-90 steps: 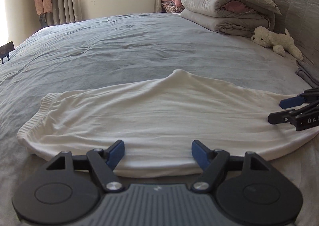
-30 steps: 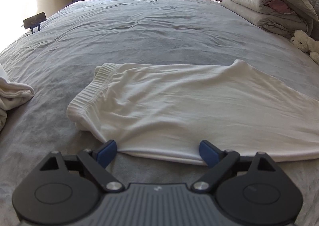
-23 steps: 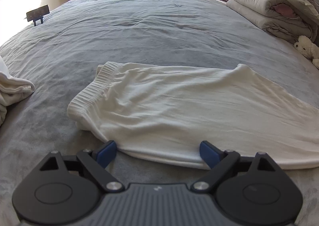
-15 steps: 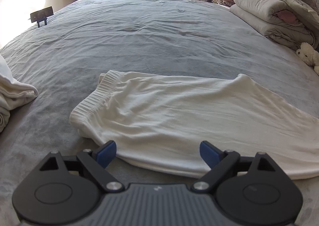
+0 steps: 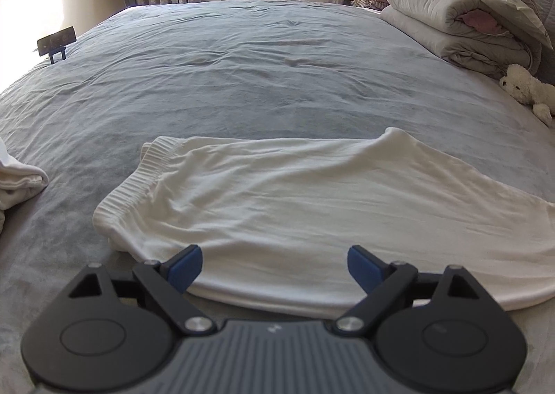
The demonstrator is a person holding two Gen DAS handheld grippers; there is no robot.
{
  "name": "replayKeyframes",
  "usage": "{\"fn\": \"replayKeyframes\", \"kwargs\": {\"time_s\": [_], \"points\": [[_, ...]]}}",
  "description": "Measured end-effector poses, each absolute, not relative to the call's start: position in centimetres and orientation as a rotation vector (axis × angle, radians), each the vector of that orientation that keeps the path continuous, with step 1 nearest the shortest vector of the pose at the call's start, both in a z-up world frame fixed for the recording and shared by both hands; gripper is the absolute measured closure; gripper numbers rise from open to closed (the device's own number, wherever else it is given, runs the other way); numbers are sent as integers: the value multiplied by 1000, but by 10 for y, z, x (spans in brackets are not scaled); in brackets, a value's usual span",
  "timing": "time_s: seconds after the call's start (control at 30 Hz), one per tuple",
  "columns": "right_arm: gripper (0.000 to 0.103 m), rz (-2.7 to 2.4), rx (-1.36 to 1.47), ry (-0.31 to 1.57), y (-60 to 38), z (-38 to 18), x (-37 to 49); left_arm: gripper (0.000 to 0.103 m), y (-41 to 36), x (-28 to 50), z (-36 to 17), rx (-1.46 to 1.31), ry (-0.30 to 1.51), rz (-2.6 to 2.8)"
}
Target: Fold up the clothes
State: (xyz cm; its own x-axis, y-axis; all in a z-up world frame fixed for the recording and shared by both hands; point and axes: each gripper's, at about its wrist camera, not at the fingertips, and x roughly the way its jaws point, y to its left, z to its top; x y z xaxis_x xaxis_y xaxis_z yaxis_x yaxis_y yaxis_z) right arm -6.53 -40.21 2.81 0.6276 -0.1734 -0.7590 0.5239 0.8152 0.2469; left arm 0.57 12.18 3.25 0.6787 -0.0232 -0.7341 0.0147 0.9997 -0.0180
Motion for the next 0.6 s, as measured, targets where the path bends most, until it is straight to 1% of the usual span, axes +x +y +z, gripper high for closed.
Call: {"fn": "replayKeyframes", "kwargs": {"time_s": [0.03,0.13,0.23,0.37,0.47,0.53,0.6], "points": [[32,-417,485,788,-403,28,-65,11,121,6,33,-14,825,-23],[39,-425,489,773,-403,26,-63,11,120,7,33,-22,827,-26],[43,-440,507,759,-405,24,-64,12,121,7,34,-38,827,-32],[44,-445,582,730,-414,24,-69,11,123,7,35,-54,827,-35],[48,-450,626,716,-420,23,-73,12,124,7,36,-62,824,-34],[52,-459,622,715,-419,23,-73,12,123,6,36,-64,823,-38],[53,-467,607,716,-418,22,-71,12,120,6,35,-53,821,-39]]}}
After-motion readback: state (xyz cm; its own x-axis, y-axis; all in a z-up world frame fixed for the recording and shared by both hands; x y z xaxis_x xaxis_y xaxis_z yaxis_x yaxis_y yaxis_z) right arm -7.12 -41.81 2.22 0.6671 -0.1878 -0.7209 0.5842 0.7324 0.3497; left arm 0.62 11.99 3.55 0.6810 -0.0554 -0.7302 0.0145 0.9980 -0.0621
